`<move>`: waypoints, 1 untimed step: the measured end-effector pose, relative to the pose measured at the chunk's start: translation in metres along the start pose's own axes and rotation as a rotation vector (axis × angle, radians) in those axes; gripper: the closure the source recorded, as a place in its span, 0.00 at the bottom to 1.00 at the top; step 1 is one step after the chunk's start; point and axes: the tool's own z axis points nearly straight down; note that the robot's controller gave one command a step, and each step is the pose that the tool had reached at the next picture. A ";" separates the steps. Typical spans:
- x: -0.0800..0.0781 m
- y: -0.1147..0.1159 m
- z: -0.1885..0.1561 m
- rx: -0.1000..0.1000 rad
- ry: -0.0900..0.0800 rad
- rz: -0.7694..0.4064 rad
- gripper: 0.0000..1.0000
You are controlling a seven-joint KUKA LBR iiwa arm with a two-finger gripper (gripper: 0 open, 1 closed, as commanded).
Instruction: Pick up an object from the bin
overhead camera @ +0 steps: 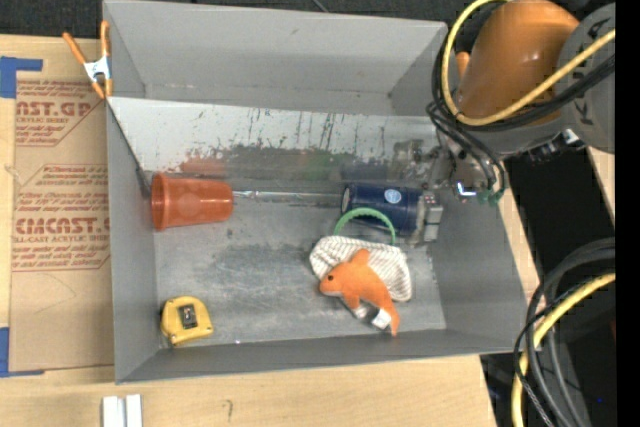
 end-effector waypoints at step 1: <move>-0.001 0.000 -0.005 0.001 -0.008 -0.001 0.00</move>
Offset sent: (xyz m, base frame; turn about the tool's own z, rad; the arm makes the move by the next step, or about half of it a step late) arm -0.0187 0.0185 -0.1353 0.0524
